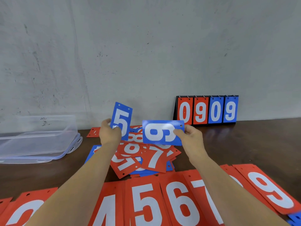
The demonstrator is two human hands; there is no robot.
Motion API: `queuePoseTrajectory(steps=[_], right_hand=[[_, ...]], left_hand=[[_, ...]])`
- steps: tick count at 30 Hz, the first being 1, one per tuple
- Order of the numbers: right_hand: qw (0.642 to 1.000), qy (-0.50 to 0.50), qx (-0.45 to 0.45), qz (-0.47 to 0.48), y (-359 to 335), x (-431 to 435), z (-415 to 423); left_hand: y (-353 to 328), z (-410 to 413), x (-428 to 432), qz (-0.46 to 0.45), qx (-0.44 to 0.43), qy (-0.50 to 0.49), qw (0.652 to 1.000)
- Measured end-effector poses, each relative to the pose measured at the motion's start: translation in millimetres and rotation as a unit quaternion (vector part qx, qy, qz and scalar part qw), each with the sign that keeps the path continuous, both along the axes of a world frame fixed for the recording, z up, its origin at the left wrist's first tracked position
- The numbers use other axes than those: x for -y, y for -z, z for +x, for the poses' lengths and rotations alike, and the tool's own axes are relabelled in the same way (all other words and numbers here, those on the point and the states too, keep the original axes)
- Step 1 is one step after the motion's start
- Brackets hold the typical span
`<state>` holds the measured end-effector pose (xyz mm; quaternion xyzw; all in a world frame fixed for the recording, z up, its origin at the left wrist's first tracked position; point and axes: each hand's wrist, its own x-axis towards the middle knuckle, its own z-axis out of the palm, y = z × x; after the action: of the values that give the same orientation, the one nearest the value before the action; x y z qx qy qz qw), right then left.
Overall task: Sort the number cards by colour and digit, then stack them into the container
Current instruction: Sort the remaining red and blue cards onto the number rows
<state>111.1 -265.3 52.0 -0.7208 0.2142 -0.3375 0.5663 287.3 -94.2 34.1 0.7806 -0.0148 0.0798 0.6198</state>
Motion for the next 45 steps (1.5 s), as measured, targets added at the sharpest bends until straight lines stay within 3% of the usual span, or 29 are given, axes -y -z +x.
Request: queuePoseTrajectory(steps=[6, 10, 19, 26, 29, 45], right_hand=[[0.997, -0.043, -0.044, -0.052, -6, -14, -14], [0.997, -0.039, -0.028, -0.065, -15, -21, -25], [0.996, -0.067, 0.032, -0.051, -45, -21, -97], [0.997, -0.074, 0.017, -0.034, -38, 9, -162], [0.998, -0.060, 0.009, -0.036, -34, 20, -189], [0.999, -0.033, -0.030, 0.009, -9, 18, -280]], left_hand=[[-19, -34, -13, -0.082, -0.016, 0.065, 0.994], [-31, -67, -35, -0.098, -0.037, 0.083, 0.991], [-52, -158, -71, -0.047, 0.012, 0.065, 0.997], [-51, -235, -68, -0.049, 0.028, 0.043, 0.997], [-47, -268, -64, -0.070, 0.014, 0.060, 0.996], [-26, -356, -72, -0.010, -0.061, 0.114, 0.992]])
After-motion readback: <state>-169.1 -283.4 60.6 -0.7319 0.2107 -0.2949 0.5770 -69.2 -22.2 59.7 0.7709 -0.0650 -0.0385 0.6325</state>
